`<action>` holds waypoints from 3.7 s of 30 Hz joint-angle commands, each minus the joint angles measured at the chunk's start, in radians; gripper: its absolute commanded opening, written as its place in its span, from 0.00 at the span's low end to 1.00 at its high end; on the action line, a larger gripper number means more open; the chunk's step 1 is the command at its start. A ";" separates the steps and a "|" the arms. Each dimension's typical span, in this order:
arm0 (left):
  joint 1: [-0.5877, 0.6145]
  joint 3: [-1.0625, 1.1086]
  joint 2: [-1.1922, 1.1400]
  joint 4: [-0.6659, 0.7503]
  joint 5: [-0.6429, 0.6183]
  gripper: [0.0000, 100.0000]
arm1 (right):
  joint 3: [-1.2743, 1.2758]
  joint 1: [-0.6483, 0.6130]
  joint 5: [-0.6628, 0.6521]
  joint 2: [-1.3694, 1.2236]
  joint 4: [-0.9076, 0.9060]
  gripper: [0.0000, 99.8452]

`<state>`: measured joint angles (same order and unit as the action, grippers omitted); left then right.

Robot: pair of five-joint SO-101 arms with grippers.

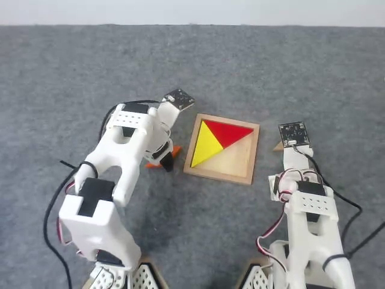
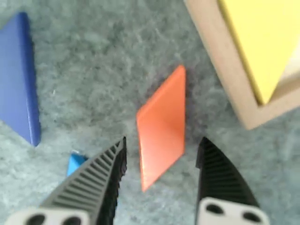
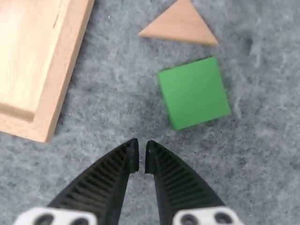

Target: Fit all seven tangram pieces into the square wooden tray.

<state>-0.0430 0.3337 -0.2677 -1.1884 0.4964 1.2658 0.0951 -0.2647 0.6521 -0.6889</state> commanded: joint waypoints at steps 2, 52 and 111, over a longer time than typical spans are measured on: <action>-0.008 -0.033 -0.017 0.038 -0.049 0.22 | -0.006 0.004 0.003 -0.008 0.021 0.04; -0.517 -1.221 -0.644 -0.417 -0.657 0.01 | -0.089 0.234 0.087 0.002 0.008 0.04; 0.209 -0.077 0.184 -0.086 -0.219 0.19 | -0.110 0.147 0.002 -0.008 -0.010 0.05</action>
<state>0.2087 0.1020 -0.2325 -1.3863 0.3322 1.2306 0.2225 -0.2140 0.6521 -0.6889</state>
